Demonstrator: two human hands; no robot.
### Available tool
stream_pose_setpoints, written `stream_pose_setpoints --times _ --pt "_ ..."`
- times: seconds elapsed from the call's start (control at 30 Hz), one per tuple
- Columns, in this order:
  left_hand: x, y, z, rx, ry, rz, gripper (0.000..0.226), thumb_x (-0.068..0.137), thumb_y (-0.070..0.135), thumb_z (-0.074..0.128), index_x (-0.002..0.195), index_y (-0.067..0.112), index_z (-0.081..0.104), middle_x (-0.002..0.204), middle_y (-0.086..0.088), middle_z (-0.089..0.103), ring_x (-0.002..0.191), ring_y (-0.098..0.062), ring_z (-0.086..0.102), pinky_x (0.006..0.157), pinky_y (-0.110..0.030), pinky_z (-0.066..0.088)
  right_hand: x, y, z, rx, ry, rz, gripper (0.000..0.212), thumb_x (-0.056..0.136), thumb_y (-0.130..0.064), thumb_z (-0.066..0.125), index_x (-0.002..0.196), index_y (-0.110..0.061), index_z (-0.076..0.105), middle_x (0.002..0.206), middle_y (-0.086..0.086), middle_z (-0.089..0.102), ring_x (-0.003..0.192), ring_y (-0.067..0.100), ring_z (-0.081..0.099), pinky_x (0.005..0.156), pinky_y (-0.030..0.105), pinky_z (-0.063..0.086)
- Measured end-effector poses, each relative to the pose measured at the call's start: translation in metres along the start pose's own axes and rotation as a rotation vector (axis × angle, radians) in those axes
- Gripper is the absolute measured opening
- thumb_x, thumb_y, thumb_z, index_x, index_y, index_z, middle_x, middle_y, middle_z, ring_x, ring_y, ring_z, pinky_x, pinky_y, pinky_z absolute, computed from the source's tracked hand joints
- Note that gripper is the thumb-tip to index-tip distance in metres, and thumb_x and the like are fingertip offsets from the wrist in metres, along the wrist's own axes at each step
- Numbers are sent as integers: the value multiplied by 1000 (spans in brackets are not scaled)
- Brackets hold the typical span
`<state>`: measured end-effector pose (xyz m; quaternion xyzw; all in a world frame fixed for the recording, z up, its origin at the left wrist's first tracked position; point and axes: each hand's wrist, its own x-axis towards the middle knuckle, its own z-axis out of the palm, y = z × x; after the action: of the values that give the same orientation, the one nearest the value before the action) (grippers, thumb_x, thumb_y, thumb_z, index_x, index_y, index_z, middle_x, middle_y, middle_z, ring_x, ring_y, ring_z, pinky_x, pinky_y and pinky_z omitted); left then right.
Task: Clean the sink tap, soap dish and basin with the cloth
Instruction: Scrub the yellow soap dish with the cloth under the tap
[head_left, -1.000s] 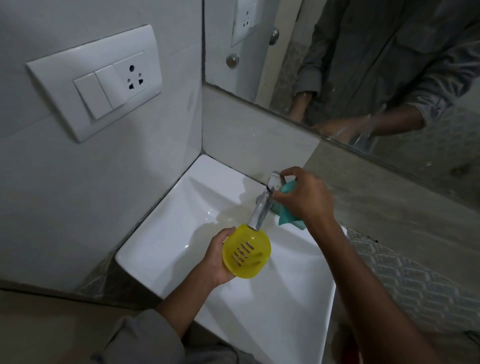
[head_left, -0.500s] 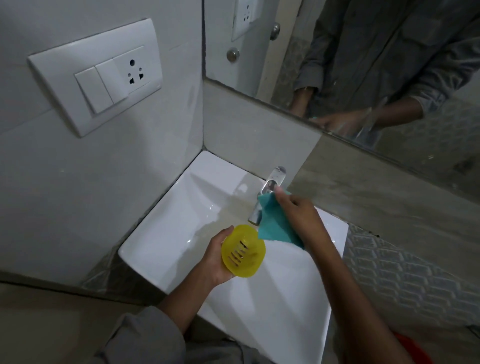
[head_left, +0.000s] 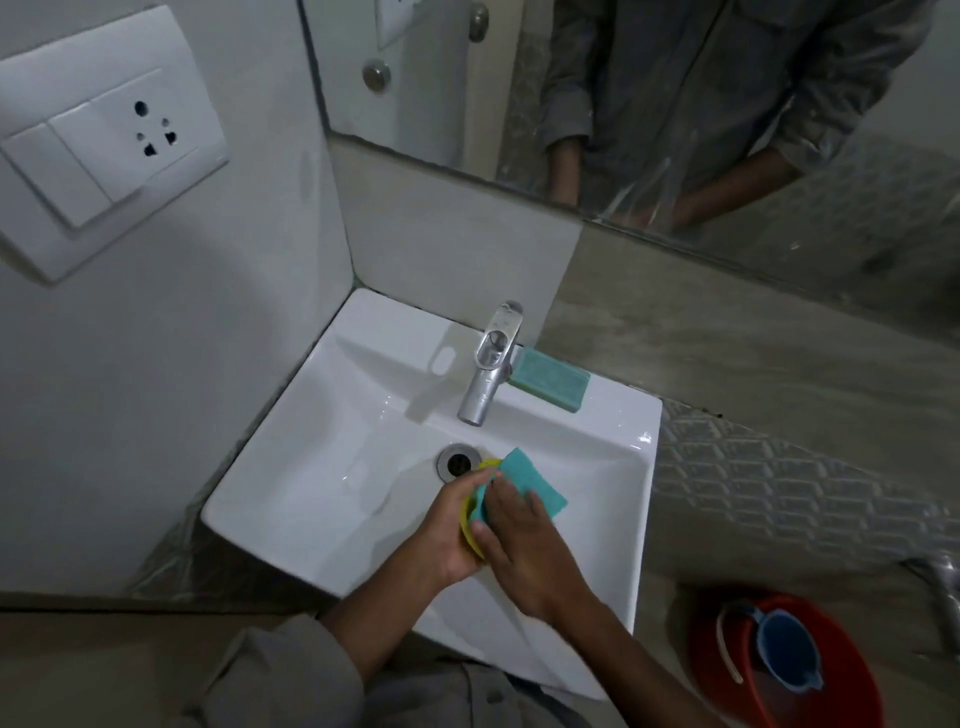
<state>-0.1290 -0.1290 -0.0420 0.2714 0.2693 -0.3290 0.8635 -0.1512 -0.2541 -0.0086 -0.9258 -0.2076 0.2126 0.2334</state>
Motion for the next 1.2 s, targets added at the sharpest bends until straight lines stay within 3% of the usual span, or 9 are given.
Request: stream_pose_setpoints --times 0.07,0.2,0.43,0.63,0.73,0.83,0.9,1.07,1.2 --pt "1 3 5 36 11 44 47 75 31 71 113 3 70 112 -17 70 101 -28 69 83 -36 57 6 -3 -5 -63 -2 50 59 102 -46 17 153 -18 6 162 -2 2 149 9 -6 122 40 -6" --pt "1 9 -5 -38 130 145 37 73 35 68 97 8 70 87 -14 69 77 -28 69 79 -38 56 -3 -27 1 344 -151 27 67 95 -60 14 151 -25 21 157 -2 28 146 14 20 121 39 12" --pt "-5 9 9 34 98 124 42 78 32 65 107 2 67 100 -18 67 92 -29 66 93 -40 50 6 -17 -32 -171 -210 -1 68 100 -52 21 153 -15 1 162 3 -3 149 15 -8 120 43 -10" --pt "-12 16 -7 3 186 115 44 83 45 56 91 5 73 81 -17 71 72 -31 69 69 -38 56 -16 -30 -22 231 -321 -73 70 94 -60 34 152 -21 21 159 0 23 147 17 16 118 27 14" --pt "-12 9 2 5 200 98 38 86 36 54 103 5 65 86 -18 68 79 -34 64 77 -40 51 -22 1 -28 -157 -200 -252 78 90 -65 40 150 -17 26 157 3 30 144 19 25 118 32 18" --pt "-17 20 14 113 108 53 32 78 26 56 98 4 69 84 -16 72 73 -29 69 75 -36 52 -10 29 -38 -592 -145 -350 94 86 -65 46 154 -17 2 161 1 -6 149 17 -9 120 45 -8" --pt "-16 27 16 157 104 48 33 77 23 56 102 4 66 87 -15 70 74 -26 68 73 -33 54 -3 30 -32 -635 -131 -301 104 80 -43 60 152 -14 -8 160 5 -15 147 21 -17 119 45 -15" --pt "-2 18 9 14 396 251 30 83 17 61 110 6 62 99 -19 59 83 -32 58 79 -41 51 -22 -17 10 64 -191 -23 99 70 -7 59 153 -9 3 162 10 1 149 24 4 121 29 5" --pt "-2 4 7 448 655 641 22 82 27 70 103 33 69 110 0 69 96 -18 65 85 -32 52 -22 -52 -8 781 -233 288 64 70 8 52 131 -10 44 130 9 53 115 20 50 94 29 47"
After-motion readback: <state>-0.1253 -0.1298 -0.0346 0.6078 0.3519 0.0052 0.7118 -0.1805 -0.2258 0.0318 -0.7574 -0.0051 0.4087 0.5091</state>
